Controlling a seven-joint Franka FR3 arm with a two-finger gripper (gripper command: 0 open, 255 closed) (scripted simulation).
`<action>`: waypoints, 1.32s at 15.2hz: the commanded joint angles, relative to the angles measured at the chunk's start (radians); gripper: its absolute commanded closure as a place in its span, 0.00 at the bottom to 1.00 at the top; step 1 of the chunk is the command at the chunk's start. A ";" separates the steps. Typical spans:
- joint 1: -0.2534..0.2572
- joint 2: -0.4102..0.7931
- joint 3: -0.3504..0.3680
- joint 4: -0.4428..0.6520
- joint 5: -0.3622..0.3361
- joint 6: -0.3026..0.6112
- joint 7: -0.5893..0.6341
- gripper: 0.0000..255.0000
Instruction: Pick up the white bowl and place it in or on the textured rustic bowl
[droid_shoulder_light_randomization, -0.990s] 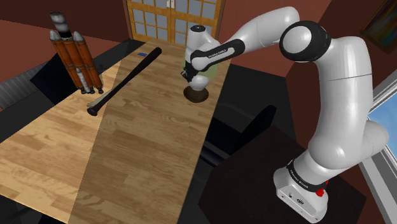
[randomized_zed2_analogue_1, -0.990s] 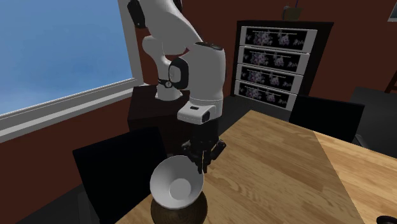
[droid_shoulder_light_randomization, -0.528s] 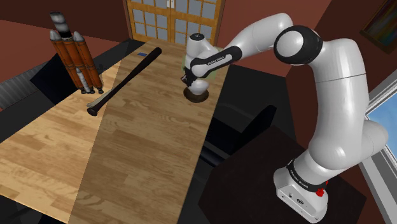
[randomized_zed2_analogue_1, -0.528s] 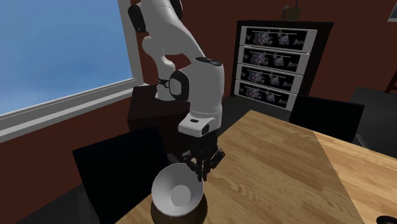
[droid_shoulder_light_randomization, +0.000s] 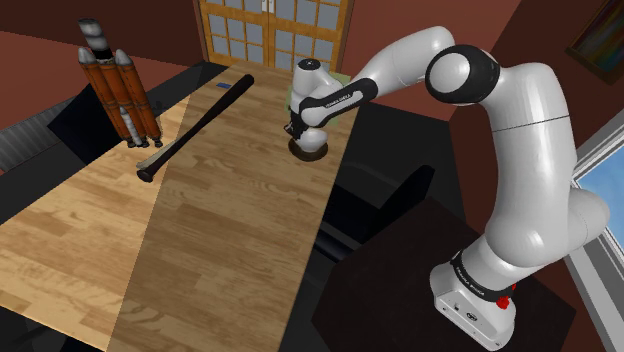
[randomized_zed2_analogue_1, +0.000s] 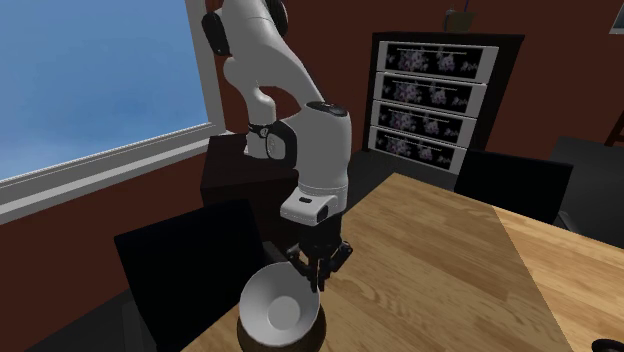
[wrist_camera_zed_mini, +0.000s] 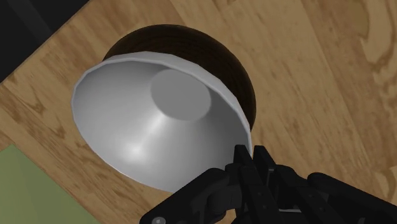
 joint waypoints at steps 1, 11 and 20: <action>0.000 0.000 0.000 0.000 0.000 0.000 0.000 1.00; -0.014 -0.059 0.019 -0.037 0.016 -0.024 -0.005 0.00; -0.026 -0.110 0.037 -0.064 0.033 -0.048 -0.012 0.00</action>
